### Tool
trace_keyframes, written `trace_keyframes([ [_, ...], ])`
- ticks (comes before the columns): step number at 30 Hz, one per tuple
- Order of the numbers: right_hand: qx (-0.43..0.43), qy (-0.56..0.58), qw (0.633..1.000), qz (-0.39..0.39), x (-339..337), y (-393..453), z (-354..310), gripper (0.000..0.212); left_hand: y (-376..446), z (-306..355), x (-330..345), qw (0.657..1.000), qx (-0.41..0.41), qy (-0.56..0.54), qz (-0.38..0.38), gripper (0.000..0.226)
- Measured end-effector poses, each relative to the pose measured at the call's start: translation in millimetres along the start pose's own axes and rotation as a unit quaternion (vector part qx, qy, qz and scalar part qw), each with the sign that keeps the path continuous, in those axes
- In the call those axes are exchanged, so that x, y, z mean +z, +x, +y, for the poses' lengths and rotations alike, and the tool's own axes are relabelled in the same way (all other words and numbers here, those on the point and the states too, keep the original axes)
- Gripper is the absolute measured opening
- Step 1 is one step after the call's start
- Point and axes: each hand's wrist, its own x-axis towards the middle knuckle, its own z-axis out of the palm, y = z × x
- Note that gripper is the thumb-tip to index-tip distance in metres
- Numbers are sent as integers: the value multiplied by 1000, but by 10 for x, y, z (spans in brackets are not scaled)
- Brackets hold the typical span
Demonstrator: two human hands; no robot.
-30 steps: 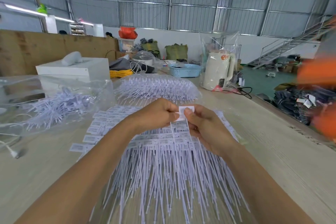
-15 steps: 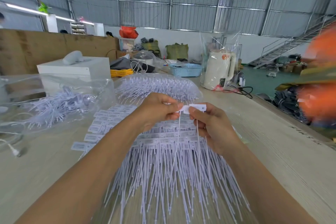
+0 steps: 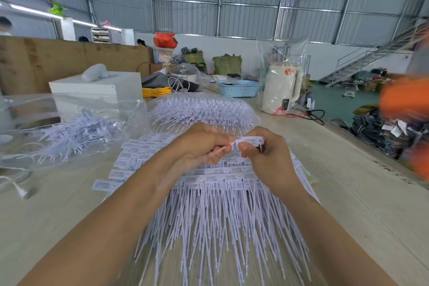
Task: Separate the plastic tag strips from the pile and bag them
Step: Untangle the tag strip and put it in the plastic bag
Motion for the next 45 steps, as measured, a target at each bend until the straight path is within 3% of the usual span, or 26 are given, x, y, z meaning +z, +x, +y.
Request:
trace_keyframes([
  [3,-45,-46,998,7,-10,2,50,18,-5,50,-23,995,-62,-69,-46,6],
  [7,-53,-52,997,-16,15,15,92,21,2,78,-64,987,-125,-75,-66,19],
  [11,11,-55,998,13,-58,53,136,22,-75,132,-137,978,-151,-64,-129,17],
  [13,67,-2,997,47,-181,62,134,18,-133,189,-158,979,-109,-45,-167,9],
  [19,125,175,976,-12,-177,60,-91,12,-68,108,-88,999,40,35,6,9],
  [23,162,411,896,-31,-306,117,-235,6,-87,107,-106,994,67,84,20,9],
  [25,161,455,874,-60,-338,114,-258,6,-96,116,-64,993,78,89,25,10],
  [28,180,413,886,-108,-226,71,-230,7,-98,132,0,992,100,79,26,7],
  [32,174,295,937,-69,-32,-5,-156,17,-99,144,57,984,139,92,56,8],
  [35,183,316,927,-84,29,-17,-141,23,-87,122,78,981,152,89,79,10],
  [41,181,287,938,-75,95,43,-160,13,-57,94,40,970,169,123,128,21],
  [45,184,285,939,-53,166,143,-196,11,-53,83,-12,964,171,114,169,14],
])
